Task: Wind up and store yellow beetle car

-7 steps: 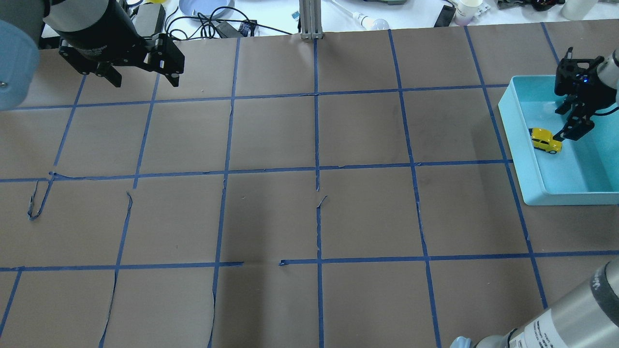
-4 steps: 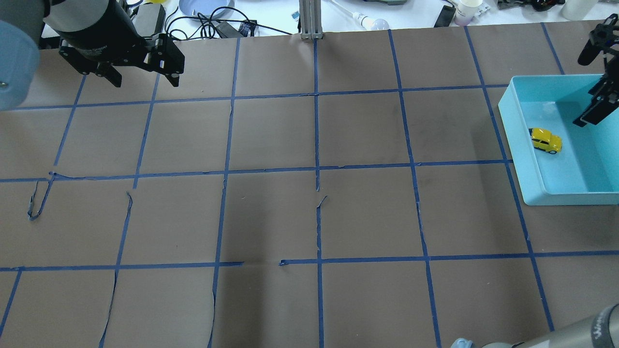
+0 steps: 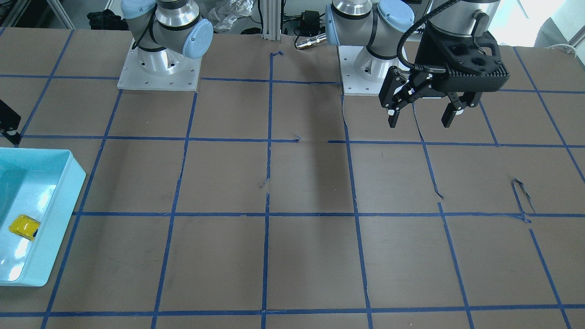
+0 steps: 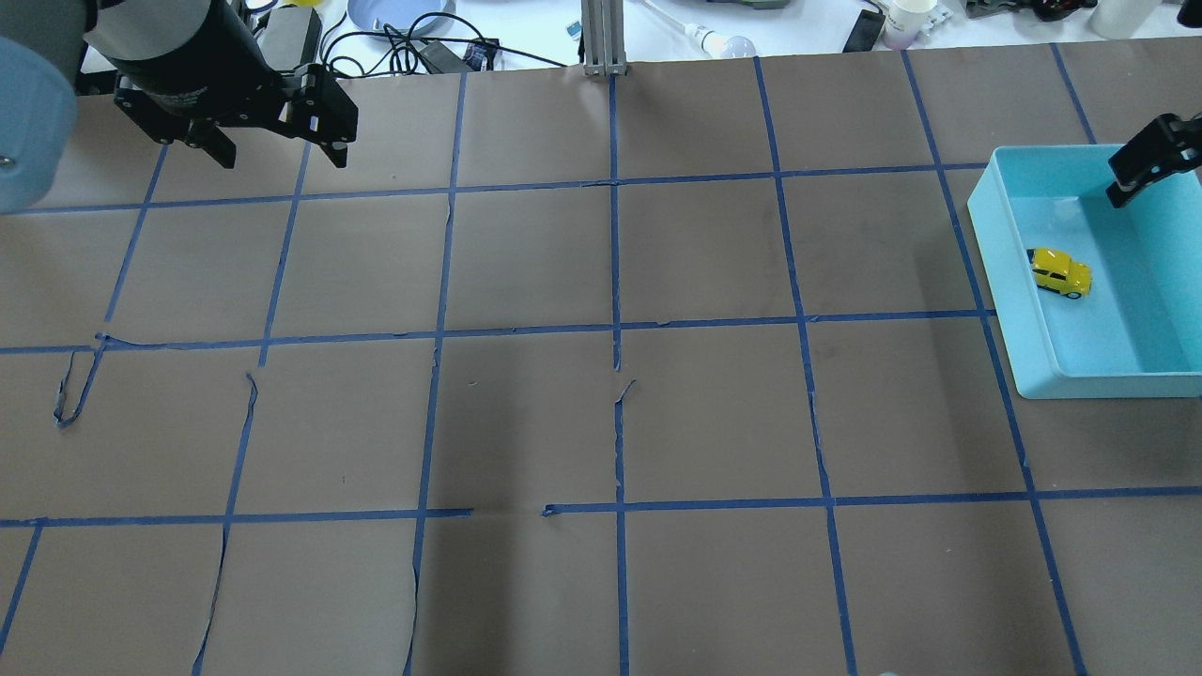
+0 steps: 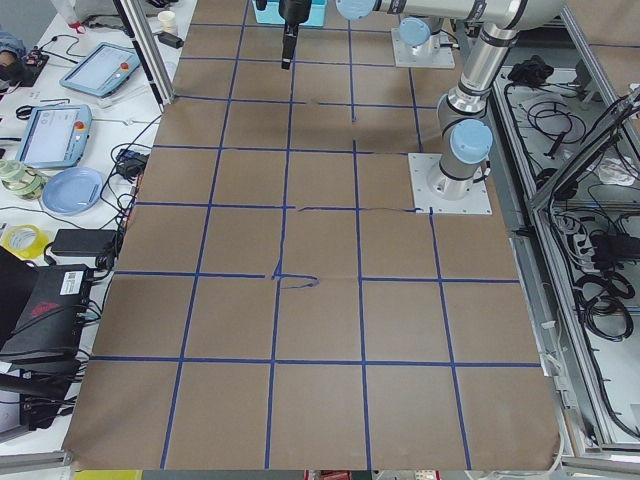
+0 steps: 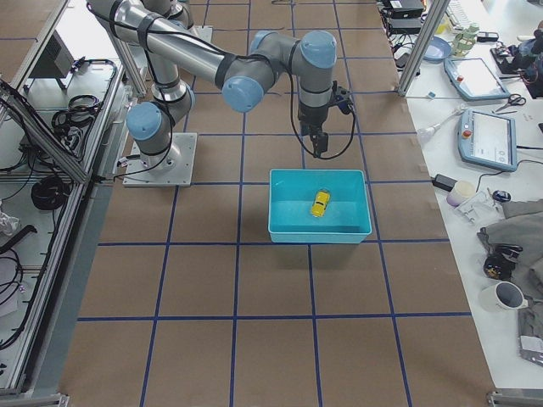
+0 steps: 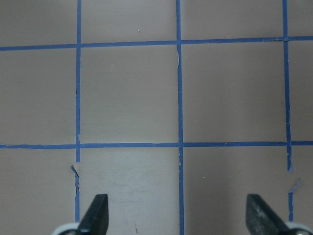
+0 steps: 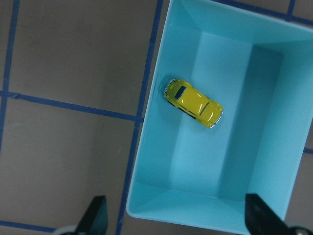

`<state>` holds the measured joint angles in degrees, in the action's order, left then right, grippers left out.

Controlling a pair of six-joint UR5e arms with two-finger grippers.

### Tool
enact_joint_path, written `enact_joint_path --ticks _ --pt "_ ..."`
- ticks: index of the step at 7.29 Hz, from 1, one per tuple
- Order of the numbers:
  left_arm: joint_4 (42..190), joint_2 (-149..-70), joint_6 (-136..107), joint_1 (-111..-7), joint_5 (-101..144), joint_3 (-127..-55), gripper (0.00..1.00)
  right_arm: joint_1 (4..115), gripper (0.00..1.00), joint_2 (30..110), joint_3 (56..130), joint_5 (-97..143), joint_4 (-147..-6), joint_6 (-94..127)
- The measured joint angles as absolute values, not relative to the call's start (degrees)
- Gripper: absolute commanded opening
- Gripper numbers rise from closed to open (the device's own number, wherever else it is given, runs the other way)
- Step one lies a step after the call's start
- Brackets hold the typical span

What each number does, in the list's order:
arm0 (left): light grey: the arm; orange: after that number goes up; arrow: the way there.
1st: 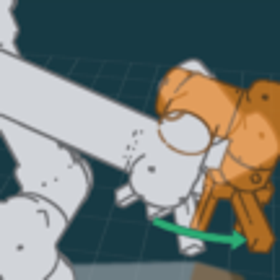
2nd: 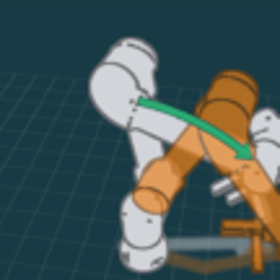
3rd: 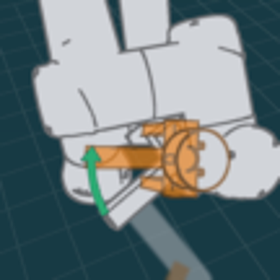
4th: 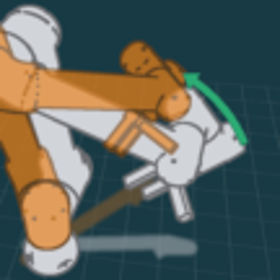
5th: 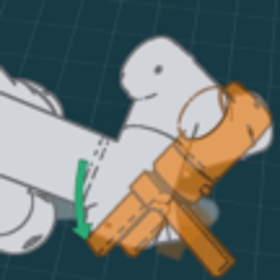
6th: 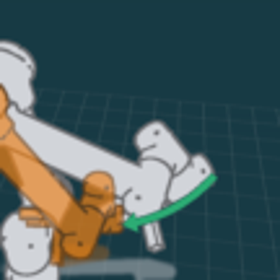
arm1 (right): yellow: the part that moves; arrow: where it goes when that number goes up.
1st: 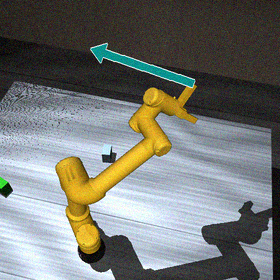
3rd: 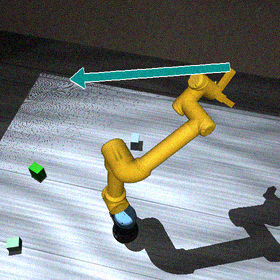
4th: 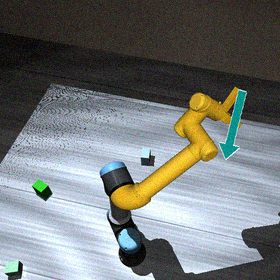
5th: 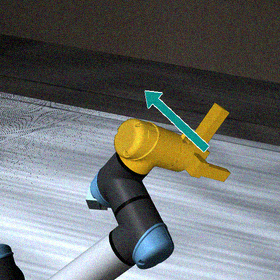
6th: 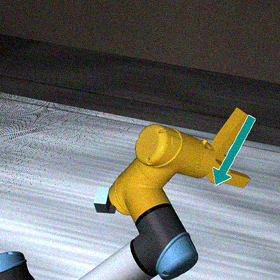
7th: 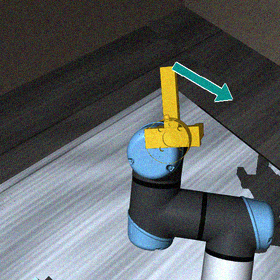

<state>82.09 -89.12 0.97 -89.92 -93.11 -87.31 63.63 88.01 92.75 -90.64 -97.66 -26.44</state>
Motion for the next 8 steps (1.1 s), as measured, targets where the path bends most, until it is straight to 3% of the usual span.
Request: enact_joint_path --ticks 3,8 --pt "81.9 -89.2 1.1 -89.9 -93.3 -87.3 1.0 73.7 1.0 90.1 92.8 -90.9 -94.2 -0.4" --pt "81.9 -89.4 1.1 -89.7 -93.1 -87.2 1.0 90.9 1.0 91.5 92.9 -90.9 -93.8 19.3"
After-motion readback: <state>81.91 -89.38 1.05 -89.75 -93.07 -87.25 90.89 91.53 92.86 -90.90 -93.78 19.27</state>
